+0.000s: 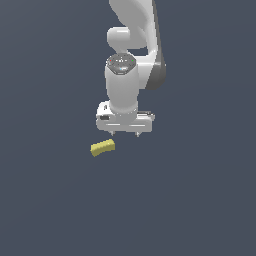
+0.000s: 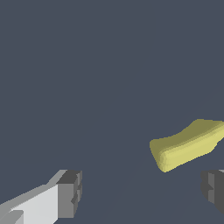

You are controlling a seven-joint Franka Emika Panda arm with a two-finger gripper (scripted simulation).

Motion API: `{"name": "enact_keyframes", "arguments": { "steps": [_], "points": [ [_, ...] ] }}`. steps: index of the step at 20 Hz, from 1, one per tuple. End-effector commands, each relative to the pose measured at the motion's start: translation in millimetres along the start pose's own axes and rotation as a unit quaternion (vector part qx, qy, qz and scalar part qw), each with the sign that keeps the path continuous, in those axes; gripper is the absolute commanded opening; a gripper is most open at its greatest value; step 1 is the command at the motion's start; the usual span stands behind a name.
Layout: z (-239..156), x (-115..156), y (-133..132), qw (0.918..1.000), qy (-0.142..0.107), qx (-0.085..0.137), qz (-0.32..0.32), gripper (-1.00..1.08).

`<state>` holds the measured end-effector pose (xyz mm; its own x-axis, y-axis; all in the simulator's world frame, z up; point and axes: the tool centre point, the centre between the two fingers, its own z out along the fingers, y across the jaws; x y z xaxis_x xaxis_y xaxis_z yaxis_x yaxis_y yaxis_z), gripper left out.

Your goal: Pick up the object and move it to a goal position.

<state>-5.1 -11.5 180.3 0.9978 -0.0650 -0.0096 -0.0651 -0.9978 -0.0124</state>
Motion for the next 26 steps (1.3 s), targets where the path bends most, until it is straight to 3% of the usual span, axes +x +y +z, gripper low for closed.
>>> {"name": "enact_keyframes", "arguments": {
  "steps": [1,12,19,26],
  "points": [
    [0,0,0,1.0000,0.000,0.000,0.000,1.00],
    [-15,4,-23,0.9997,0.017,-0.003,-0.015,1.00],
    [-10,4,-18,0.9999,0.016,-0.002,0.002,1.00],
    [2,4,-5,0.9981,0.013,0.001,0.061,1.00]
  ]
}}
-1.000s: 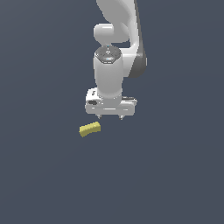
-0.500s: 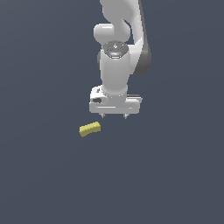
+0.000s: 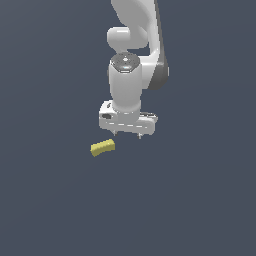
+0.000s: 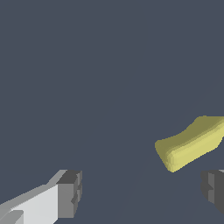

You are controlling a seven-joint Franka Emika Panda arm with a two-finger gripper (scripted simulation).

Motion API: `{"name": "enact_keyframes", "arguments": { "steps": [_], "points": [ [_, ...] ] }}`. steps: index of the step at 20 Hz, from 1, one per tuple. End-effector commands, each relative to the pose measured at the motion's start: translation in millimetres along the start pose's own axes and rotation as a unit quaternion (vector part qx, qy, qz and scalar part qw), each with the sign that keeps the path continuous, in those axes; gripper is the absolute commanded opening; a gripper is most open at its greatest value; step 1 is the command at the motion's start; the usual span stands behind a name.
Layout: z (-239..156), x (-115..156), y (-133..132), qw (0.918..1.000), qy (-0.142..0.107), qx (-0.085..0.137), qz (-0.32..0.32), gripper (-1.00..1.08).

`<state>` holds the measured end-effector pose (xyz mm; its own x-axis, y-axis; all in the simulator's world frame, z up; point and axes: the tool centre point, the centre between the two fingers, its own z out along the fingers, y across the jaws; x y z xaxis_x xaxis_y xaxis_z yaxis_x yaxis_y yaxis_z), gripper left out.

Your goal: Pick up the object and move it to a goal position.

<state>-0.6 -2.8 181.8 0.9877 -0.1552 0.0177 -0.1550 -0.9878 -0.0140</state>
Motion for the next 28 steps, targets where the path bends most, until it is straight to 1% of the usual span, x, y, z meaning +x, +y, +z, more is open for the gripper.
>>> {"name": "enact_keyframes", "arguments": {
  "steps": [1,4,7,9,12,16,21,25,28],
  "points": [
    [6,0,6,0.9996,-0.001,0.001,0.027,1.00],
    [15,1,16,0.9976,-0.003,0.002,0.069,1.00],
    [25,1,27,0.9929,-0.004,0.003,0.119,1.00],
    [33,1,36,0.9877,-0.006,0.003,0.156,1.00],
    [44,1,49,0.9774,-0.007,0.002,0.211,1.00],
    [59,0,68,0.9590,-0.008,0.001,0.283,1.00],
    [76,-3,91,0.9295,-0.008,-0.003,0.369,1.00],
    [87,-5,105,0.9068,-0.007,-0.006,0.422,1.00],
    [92,-6,114,0.8924,-0.006,-0.007,0.451,1.00]
  ]
}}
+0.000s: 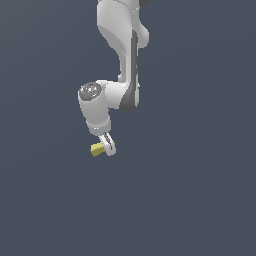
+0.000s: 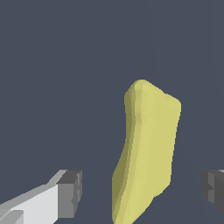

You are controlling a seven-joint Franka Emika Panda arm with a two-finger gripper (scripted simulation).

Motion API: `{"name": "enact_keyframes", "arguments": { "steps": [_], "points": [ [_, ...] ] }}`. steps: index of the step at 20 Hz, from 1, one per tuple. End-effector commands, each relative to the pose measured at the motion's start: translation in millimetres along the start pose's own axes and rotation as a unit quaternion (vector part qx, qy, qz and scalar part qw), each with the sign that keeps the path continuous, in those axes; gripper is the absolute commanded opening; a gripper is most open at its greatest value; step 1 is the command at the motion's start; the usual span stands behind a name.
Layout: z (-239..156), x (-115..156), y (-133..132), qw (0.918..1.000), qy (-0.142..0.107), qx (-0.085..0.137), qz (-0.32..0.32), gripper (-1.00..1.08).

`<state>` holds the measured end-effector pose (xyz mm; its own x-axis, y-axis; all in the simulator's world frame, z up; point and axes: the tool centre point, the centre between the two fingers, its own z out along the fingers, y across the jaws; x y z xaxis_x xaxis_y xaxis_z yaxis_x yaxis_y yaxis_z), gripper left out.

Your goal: Pick up the object and move it to a goal position.

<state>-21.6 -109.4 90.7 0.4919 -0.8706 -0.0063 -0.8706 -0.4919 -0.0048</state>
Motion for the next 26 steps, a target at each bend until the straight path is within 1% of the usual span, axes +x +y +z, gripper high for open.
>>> {"name": "enact_keyframes", "arguments": {
  "steps": [1,7,14,22,26],
  "points": [
    [5,5,5,0.9996,0.001,-0.001,0.027,1.00],
    [11,11,12,0.9981,0.003,-0.002,0.061,1.00],
    [14,11,13,0.9980,0.003,-0.002,0.063,1.00],
    [50,11,14,0.9979,0.003,-0.002,0.065,1.00],
    [61,11,13,0.9978,0.003,-0.002,0.066,1.00]
  ]
}}
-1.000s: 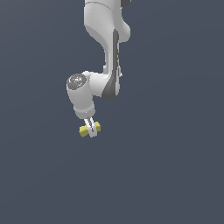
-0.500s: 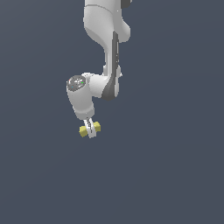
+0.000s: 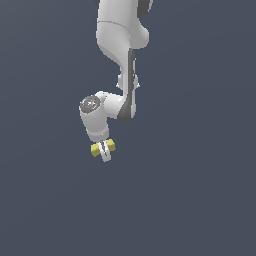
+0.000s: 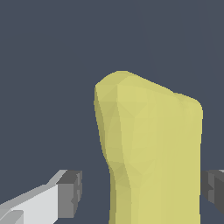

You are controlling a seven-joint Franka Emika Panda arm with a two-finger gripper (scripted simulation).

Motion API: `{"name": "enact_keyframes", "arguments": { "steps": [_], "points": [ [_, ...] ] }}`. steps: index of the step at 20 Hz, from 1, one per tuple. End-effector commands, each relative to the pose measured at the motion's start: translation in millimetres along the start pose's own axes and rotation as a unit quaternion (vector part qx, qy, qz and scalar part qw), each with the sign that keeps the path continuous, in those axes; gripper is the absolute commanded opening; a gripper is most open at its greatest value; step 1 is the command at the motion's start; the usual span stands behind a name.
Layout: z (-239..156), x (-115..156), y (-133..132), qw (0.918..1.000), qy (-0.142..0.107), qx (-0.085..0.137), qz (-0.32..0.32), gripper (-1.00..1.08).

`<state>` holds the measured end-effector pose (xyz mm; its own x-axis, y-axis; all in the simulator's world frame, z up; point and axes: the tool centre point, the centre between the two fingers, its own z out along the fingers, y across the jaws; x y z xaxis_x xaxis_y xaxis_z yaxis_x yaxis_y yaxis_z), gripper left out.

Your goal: Pick up the object and move it to a goal position.

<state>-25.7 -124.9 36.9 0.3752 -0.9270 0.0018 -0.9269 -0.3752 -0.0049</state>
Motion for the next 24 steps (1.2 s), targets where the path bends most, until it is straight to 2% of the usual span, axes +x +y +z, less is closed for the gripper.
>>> {"name": "enact_keyframes", "arguments": {
  "steps": [1,2,3,12,18,24],
  "points": [
    [8,0,2,1.0000,-0.001,-0.003,0.001,1.00],
    [8,0,2,1.0000,-0.001,-0.003,0.001,1.00],
    [8,0,2,1.0000,-0.001,-0.003,0.001,-1.00],
    [8,0,2,1.0000,-0.001,-0.003,0.001,-1.00],
    [-8,-3,-4,1.0000,0.000,0.002,0.002,-1.00],
    [-39,-17,-17,1.0000,0.000,0.002,0.002,-1.00]
  ]
}}
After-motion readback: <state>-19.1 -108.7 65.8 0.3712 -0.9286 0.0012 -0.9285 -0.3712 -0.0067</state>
